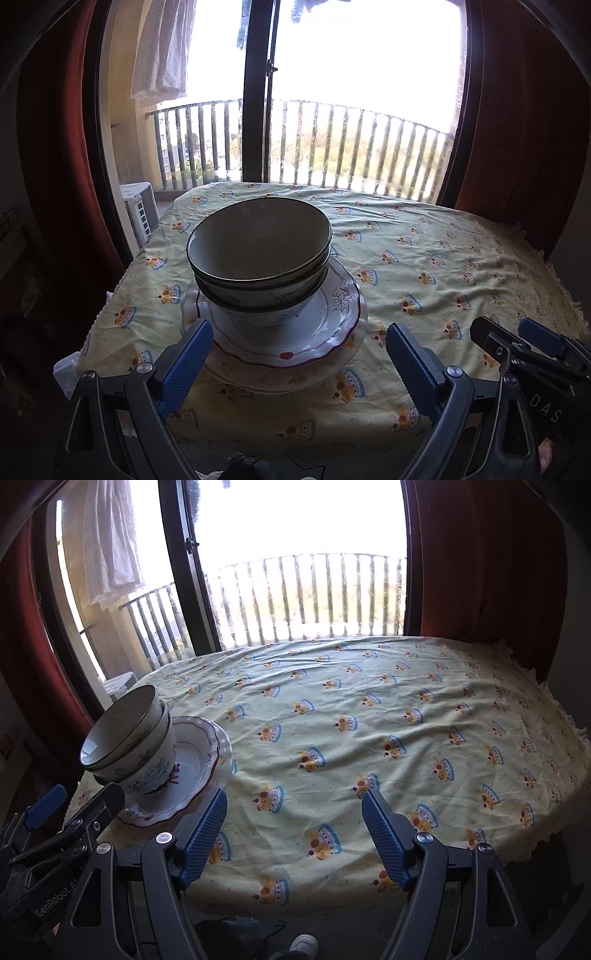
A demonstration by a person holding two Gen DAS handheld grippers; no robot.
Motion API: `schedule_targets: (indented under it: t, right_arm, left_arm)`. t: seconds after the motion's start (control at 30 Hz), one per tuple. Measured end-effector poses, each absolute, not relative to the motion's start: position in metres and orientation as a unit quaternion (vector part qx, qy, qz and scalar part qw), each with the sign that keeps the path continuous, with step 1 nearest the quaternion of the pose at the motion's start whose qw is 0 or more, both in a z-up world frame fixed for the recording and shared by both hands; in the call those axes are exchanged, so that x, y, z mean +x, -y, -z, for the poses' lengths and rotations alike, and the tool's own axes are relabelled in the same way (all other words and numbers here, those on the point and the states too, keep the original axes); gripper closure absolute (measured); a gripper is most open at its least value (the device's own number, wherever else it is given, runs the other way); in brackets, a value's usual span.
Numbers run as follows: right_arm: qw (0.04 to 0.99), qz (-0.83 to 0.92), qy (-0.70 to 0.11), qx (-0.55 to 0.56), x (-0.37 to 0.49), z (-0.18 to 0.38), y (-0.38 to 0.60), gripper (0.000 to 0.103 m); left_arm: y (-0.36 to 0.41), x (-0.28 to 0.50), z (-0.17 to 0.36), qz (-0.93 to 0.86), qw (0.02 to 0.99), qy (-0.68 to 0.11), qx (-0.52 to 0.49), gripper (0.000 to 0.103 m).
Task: Organize plates and bowls
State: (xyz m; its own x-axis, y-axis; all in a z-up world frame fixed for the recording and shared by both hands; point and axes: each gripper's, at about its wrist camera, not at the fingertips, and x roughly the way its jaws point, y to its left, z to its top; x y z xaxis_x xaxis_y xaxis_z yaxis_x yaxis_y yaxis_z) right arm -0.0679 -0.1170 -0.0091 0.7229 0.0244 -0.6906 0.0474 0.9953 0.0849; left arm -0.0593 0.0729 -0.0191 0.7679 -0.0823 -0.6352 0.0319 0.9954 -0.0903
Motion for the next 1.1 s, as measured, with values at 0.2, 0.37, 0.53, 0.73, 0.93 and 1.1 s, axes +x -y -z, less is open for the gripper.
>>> schedule_targets:
  t: [0.2,0.37,0.53,0.73,0.93,1.1]
  right_arm:
    - [0.925,0.007,-0.376,0.052,-0.078,0.013,0.118,0.025]
    - [0.924,0.002,-0.379,0.047,-0.08,0.014,0.114,0.024]
    - [0.926,0.005,-0.376,0.046,-0.082,0.013,0.115,0.023]
    - [0.927,0.012,-0.372,0.046,-0.08,0.013,0.116,0.02]
    - [0.929,0.012,-0.368,0.04,-0.078,0.012,0.115,0.02]
    - [0.93,0.016,-0.366,0.04,-0.075,0.01,0.116,0.018]
  left_arm:
    - [-0.072,-0.068,0.02,0.023,0.939,-0.341,-0.038,0.007]
    - [-0.075,-0.072,0.022,0.016,0.937,-0.347,-0.044,0.007]
    - [-0.076,-0.074,0.022,0.016,0.937,-0.345,-0.044,0.007]
    - [-0.076,-0.073,0.022,0.015,0.937,-0.345,-0.045,0.007]
    - [-0.075,-0.068,0.021,0.011,0.937,-0.345,-0.049,0.006]
    - [-0.074,-0.065,0.02,0.012,0.938,-0.342,-0.049,0.006]
